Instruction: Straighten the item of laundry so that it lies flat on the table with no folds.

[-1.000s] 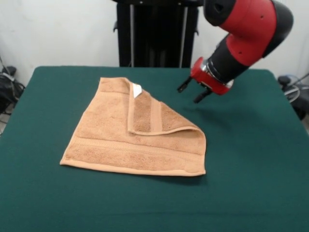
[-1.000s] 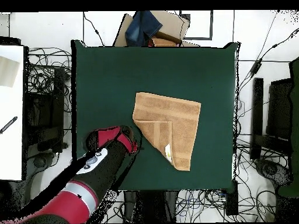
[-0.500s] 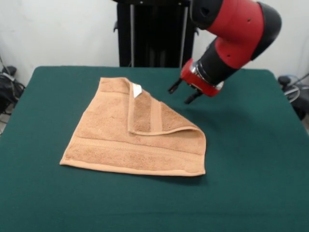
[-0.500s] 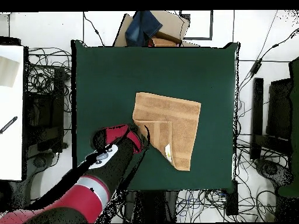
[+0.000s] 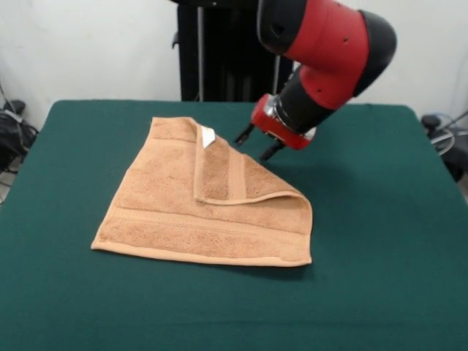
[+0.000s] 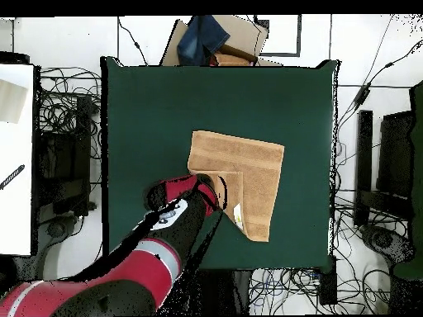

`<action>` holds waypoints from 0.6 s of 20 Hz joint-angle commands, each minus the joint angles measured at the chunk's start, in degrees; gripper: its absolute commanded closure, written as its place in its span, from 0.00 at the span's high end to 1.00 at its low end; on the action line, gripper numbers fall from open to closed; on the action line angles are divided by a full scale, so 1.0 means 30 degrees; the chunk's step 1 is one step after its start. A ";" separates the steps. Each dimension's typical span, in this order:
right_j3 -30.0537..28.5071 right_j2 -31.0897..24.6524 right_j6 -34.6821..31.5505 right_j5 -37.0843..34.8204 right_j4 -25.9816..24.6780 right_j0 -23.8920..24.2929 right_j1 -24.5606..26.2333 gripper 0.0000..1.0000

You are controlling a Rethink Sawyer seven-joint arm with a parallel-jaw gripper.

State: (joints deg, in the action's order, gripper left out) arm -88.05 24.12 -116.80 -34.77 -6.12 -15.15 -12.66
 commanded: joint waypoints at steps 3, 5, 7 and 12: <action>-0.1423 -0.3225 0.1119 0.2769 -0.2166 0.1798 -0.0578 1.00; -0.1291 -0.3366 0.1151 0.2882 -0.2555 0.2088 -0.0480 1.00; -0.1115 -0.3576 0.1117 0.2841 -0.2818 0.2337 -0.0332 1.00; -0.0567 -0.4160 0.1148 0.2430 -0.3490 0.2879 -0.0127 1.00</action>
State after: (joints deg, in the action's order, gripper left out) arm -89.15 20.14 -116.80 -29.76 -13.22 -8.45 -14.62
